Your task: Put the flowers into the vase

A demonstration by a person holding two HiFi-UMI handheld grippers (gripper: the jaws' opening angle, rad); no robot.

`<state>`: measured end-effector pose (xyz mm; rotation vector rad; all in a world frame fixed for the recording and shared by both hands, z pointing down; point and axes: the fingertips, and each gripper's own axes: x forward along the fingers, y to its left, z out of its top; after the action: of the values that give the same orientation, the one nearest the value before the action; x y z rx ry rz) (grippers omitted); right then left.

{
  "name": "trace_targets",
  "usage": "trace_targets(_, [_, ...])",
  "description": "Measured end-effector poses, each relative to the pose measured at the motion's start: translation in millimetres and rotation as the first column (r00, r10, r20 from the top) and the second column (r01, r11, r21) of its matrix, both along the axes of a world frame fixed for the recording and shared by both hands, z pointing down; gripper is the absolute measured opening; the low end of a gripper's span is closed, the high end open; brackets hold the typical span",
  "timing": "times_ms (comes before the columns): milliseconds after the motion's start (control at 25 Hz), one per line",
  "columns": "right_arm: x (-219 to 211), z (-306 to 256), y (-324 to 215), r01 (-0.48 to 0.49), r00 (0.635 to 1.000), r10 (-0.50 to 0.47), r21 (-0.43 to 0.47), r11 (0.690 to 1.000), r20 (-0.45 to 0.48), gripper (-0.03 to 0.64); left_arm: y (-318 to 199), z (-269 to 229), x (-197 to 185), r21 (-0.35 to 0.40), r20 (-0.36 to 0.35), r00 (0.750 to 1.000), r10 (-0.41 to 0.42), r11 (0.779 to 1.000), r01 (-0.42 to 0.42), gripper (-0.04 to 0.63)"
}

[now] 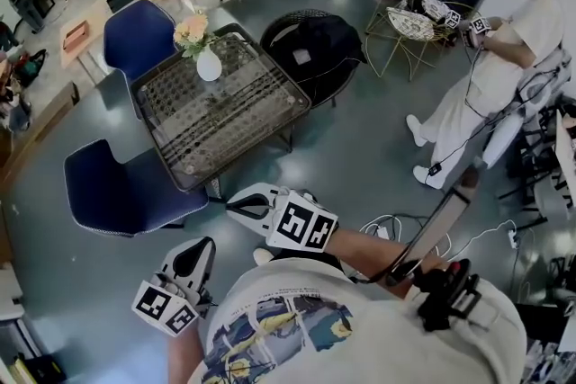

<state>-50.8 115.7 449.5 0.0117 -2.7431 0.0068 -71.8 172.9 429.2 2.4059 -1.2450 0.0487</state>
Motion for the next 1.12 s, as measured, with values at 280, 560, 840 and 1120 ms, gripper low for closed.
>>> trace_targets(280, [7,0,2,0.004,1.0,-0.004,0.027,1.0,-0.02,0.009,0,-3,8,0.002,-0.01,1.0,0.009,1.0,-0.009,0.009])
trace_targets(560, [10,-1,2,-0.006,1.0,0.007,0.025,1.0,-0.016,0.009,-1,-7,12,0.003,0.001,1.0,0.022,1.0,-0.022,0.009])
trace_targets(840, [18,0,5,-0.009,0.999,0.01,0.027,1.0,-0.033,0.009,4,-5,19,-0.002,-0.002,1.0,0.028,1.0,-0.028,0.009])
trace_targets(1120, [13,1,2,-0.005,1.0,0.006,0.029,1.0,-0.026,0.009,0,-4,16,-0.002,0.0,1.0,0.032,1.0,-0.032,0.009])
